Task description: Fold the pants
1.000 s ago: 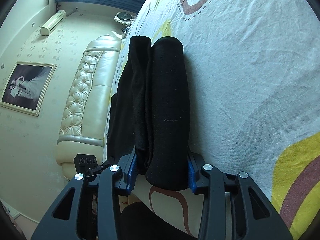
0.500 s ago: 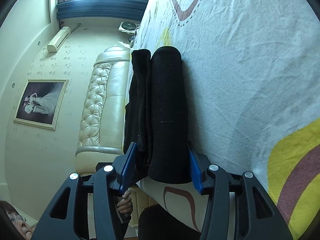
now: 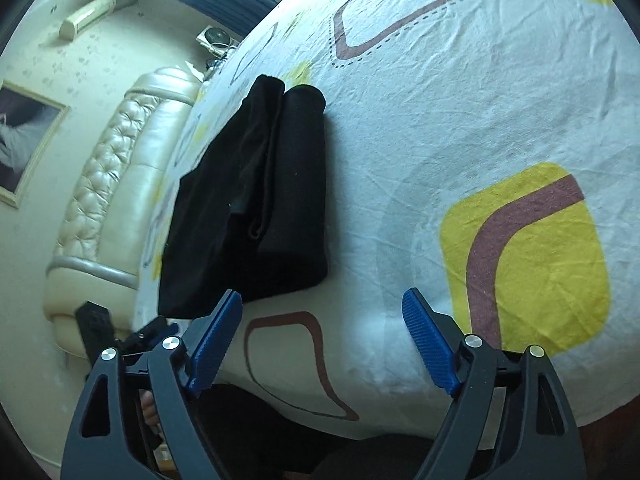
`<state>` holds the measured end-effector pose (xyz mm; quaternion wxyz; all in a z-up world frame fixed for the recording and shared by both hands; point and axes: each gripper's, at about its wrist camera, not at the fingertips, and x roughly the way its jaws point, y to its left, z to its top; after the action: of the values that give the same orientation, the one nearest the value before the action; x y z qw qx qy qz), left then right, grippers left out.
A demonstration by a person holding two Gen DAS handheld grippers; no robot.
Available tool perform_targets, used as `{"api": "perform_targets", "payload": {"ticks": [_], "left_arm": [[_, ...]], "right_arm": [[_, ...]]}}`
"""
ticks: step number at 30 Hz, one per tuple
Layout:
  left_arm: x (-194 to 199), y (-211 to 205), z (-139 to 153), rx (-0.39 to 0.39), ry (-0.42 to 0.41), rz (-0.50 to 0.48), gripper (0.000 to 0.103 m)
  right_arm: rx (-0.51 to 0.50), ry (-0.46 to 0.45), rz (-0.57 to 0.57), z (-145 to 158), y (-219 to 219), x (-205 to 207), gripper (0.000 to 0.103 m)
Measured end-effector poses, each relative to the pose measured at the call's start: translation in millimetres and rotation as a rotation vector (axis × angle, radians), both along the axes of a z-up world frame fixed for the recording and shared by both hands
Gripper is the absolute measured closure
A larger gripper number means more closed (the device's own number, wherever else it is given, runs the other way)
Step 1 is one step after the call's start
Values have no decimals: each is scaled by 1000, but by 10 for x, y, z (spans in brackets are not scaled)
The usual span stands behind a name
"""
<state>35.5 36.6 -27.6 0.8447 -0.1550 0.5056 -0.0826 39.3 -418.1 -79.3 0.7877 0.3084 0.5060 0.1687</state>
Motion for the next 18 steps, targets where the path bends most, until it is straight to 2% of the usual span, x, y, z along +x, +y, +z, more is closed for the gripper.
{"api": "perform_targets", "payload": {"ticks": [3, 10, 14, 18], "left_arm": [[-166, -80, 127, 69, -43, 16, 7], [-446, -220, 317, 157, -124, 99, 7], [-545, -243, 340, 190, -148, 115, 7], [-551, -242, 346, 192, -162, 128, 7]], "right_arm": [[-131, -20, 10, 99, 151, -61, 22], [-314, -33, -32, 155, 371, -159, 21], [-373, -75, -28, 223, 518, -241, 21], [-461, -143, 2, 313, 699, -338, 21]]}}
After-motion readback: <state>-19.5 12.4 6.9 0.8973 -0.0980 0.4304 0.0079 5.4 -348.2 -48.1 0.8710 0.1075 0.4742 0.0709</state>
